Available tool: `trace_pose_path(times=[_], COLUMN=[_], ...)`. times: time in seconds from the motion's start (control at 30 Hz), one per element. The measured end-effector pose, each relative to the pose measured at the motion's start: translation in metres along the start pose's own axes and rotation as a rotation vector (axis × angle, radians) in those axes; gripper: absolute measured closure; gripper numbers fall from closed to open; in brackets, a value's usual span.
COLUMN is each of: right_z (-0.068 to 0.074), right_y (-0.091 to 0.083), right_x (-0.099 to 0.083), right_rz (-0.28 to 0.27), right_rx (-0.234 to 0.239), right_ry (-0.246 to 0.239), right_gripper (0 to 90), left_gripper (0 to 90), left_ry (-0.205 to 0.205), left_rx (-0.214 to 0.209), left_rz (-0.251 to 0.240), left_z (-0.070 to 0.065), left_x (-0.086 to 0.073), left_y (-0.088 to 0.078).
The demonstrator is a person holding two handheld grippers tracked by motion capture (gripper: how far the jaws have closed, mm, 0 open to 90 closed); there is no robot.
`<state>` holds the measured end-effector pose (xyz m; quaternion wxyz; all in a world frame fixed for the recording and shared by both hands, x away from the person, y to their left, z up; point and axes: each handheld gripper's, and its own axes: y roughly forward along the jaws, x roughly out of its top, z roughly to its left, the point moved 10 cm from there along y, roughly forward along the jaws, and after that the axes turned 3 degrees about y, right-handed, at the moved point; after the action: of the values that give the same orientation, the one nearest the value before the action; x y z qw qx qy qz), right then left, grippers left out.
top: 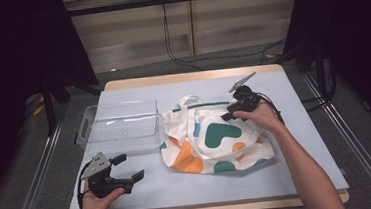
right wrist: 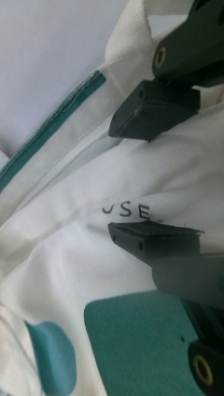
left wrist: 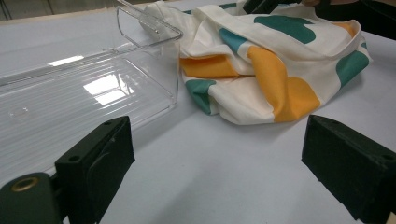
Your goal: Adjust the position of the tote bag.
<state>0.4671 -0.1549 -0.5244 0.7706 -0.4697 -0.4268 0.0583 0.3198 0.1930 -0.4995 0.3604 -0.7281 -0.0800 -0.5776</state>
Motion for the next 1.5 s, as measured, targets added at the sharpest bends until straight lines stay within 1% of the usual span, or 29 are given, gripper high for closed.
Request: trace_pose_path(times=[0.03,0.07,0.1,0.13,0.17,0.23,0.3,0.37,0.4,0.5,0.53,0.57,0.6,0.63,0.77,0.8,0.87,0.9,1.0,1.07,1.1,1.13,1.17,1.23,1.3,1.33,1.4,1.47,1.5], right_z=[-0.002,-0.002,-0.002,-0.003,-0.003,-0.004,-0.004,-0.002,-0.002,-0.001,0.0,0.003,0.003,0.005,0.005,0.005,0.005,0.005,0.006,0.005,0.007,0.007,0.008,0.008,0.009,0.009,0.01,0.011,0.015], right_y=[0.003,0.003,0.004,0.006,0.007,0.01,0.011,0.012,0.012,0.012,0.012,0.01,0.01,0.01,0.008,0.008,0.006,0.004,0.002,0.0,-0.003,-0.003,-0.006,-0.008,-0.013,-0.016,-0.019,-0.021,-0.024], right_x=[-0.001,-0.001,-0.001,-0.003,-0.004,-0.006,-0.007,-0.008,-0.008,-0.009,-0.009,-0.008,-0.008,-0.007,-0.005,-0.005,-0.005,-0.003,-0.003,-0.001,0.0,0.0,0.003,0.004,0.007,0.008,0.011,0.012,0.013], right_rz=[0.008,0.008,0.009,0.024,0.037,0.046,0.049,0.065,0.065,0.063,0.058,0.059,0.059,0.06,0.047,0.047,0.033,0.013,-0.002,-0.015,-0.034,-0.034,-0.06,-0.068,-0.088,-0.102,-0.126,-0.131,-0.134], right_rx=[-0.003,-0.003,-0.006,-0.015,-0.016,-0.009,-0.011,-0.005,-0.005,0.0,0.002,0.002,0.002,-0.001,0.004,0.004,0.01,0.018,0.019,0.019,0.037,0.037,0.052,0.056,0.07,0.075,0.086,0.075,0.083], right_ry=[0.01,0.01,0.009,0.017,0.024,0.026,0.025,0.031,0.031,0.023,0.012,0.002,0.002,-0.012,-0.018,-0.018,-0.011,-0.016,-0.02,-0.021,-0.008,-0.008,0.007,0.01,0.026,0.028,0.026,0.03,0.02], right_gripper=[44.8,44.8,42.4,41.6,41.6,42.5,43.6,51.4,51.4,65.3,69.7,79.1,79.1,82.1,83.6,83.6,83.6,83.3,83.2,82.9,82.7,82.7,82.8,82.7,82.8,82.8,82.6,82.1,82.0], left_gripper=[8.8,8.8,8.8,8.9,8.9,8.9,8.9,8.9,8.8,8.9,8.9,8.9,8.9,8.9,8.9,8.9,8.9,8.9,9.0,8.9,8.9,8.9,9.0,9.0,9.0,9.0,9.0,8.9,9.0], left_ry=[-0.001,-0.001,-0.004,-0.004,-0.003,-0.008,-0.001,-0.009,-0.009,-0.002,-0.003,-0.002,-0.001,-0.008,-0.011,-0.011,-0.004,-0.006,-0.003,-0.01,-0.009,-0.01,-0.007,-0.012,-0.01,-0.017,-0.015,-0.018,-0.012], left_rx=[-0.001,-0.001,-0.003,-0.004,-0.002,-0.006,-0.003,-0.005,-0.005,-0.002,-0.005,-0.003,-0.002,-0.003,0.005,-0.003,0.002,0.018,0.011,0.004,0.004,0.004,0.005,0.004,0.003,0.004,0.013,0.009,0.007], left_rz=[0.0,0.0,0.0,0.0,0.0,-0.001,0.005,0.0,0.0,0.005,0.003,0.004,0.002,0.0,0.007,0.0,0.002,0.008,0.005,0.004,0.003,0.003,0.004,0.001,0.004,0.003,0.003,0.002,0.005], left_z=[0.0,0.0,-0.001,-0.001,-0.001,-0.001,-0.001,-0.001,-0.001,-0.001,-0.001,-0.001,0.0,-0.001,0.0,0.0,0.0,0.001,0.001,0.0,0.0,0.0,0.0,0.0,0.001,0.001,0.002,0.002,0.001], left_x=[0.0,0.0,0.0,0.0,0.0,0.0,0.0,0.0,0.0,-0.001,-0.001,-0.001,0.0,0.0,-0.001,-0.001,-0.001,-0.002,-0.001,-0.002,-0.002,-0.002,-0.002,-0.001,-0.002,-0.002,-0.002,-0.002,-0.002], left_y=[0.0,0.0,0.0,0.001,0.001,0.001,0.0,0.001,0.001,0.0,0.0,0.0,0.0,0.0,0.0,0.0,-0.001,-0.002,-0.001,-0.001,-0.001,-0.001,-0.002,-0.002,-0.002,-0.002,-0.001,-0.001,-0.001])
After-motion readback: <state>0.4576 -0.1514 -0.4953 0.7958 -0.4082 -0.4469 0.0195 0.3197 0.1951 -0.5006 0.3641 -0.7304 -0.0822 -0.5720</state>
